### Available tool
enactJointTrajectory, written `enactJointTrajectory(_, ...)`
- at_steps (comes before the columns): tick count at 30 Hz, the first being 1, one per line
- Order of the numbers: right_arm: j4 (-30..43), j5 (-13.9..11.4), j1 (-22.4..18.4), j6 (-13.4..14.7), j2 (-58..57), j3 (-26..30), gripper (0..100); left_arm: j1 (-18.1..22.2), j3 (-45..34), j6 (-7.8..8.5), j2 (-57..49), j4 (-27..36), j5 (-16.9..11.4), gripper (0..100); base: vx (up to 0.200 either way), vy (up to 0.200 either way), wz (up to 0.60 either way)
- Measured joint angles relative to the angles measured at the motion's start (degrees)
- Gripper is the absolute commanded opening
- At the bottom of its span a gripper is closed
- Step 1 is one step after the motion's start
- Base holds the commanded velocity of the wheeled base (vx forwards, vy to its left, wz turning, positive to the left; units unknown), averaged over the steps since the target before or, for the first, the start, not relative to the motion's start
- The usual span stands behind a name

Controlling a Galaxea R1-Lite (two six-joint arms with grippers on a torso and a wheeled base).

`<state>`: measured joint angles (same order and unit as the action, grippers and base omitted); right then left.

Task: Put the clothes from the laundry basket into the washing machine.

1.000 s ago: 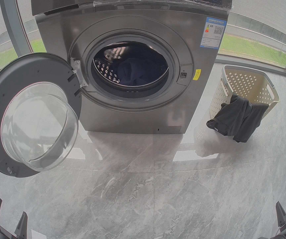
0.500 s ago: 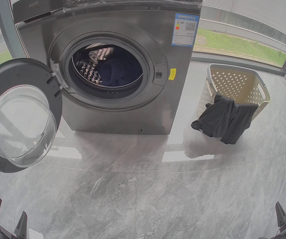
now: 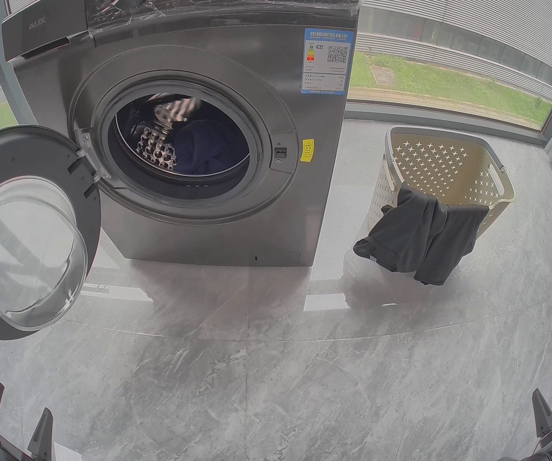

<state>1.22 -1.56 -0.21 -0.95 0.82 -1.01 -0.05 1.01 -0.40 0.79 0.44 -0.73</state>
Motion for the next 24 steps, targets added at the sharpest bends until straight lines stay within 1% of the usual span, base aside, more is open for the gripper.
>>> enactJointTrajectory(5, 0.0, 0.0, 0.0, 0.0, 0.0, 0.0, 100, 0.0, 0.0, -0.13, 0.0, 0.0, 0.0, 100, 0.2, 0.0, 0.0)
enactJointTrajectory(10, 0.0, 0.0, 0.0, 0.0, 0.0, 0.0, 100, 0.0, 0.0, -0.13, 0.0, 0.0, 0.0, 100, 0.0, 0.0, 0.0)
enactJointTrajectory(24, 0.0, 0.0, 0.0, 0.0, 0.1, 0.0, 100, 0.0, 0.0, -0.09, 0.1, 0.0, 0.0, 100, 0.0, -0.2, 0.0)
